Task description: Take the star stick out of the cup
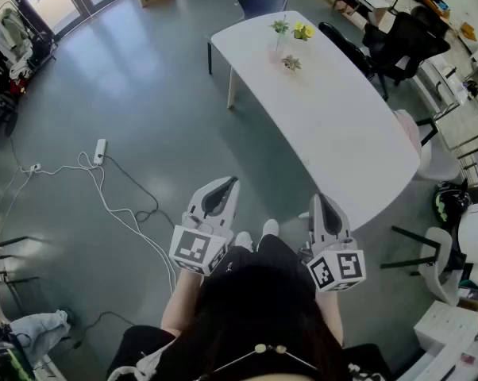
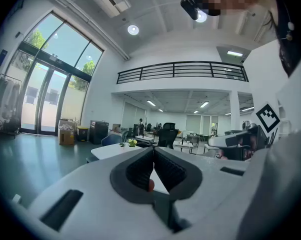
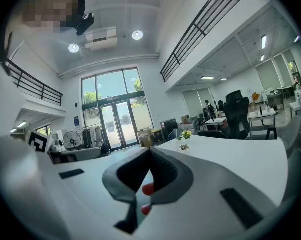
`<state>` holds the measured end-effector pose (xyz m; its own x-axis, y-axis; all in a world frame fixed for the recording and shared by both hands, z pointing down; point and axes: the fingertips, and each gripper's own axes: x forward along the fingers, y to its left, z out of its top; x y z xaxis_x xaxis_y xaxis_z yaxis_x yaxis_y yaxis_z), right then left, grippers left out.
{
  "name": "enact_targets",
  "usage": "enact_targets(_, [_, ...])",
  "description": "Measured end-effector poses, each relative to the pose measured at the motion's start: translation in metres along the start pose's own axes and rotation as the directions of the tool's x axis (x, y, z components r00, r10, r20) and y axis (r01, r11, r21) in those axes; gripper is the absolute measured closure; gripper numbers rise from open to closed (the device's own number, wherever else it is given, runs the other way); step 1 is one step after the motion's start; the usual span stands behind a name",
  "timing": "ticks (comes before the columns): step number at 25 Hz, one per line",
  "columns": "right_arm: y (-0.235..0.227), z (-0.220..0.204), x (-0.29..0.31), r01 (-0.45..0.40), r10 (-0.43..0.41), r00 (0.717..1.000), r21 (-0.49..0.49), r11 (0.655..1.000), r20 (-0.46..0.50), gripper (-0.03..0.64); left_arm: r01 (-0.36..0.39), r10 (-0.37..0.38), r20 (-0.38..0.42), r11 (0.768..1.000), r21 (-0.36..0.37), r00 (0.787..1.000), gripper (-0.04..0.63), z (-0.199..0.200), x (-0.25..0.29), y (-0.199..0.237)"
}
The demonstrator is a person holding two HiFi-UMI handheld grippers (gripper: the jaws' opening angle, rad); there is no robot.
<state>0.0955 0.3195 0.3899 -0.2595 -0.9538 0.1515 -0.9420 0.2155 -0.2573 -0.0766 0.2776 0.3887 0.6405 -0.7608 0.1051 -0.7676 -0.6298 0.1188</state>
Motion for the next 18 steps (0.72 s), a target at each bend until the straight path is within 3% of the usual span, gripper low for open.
enact_targets(18, [0.011,-0.009,-0.002,-0.027,0.027,0.999,-0.021,0.999,-0.018,0.614,-0.026,0.026,-0.012,1.000,-0.013,1.000,0.589,-0.009,-0.014,0.007])
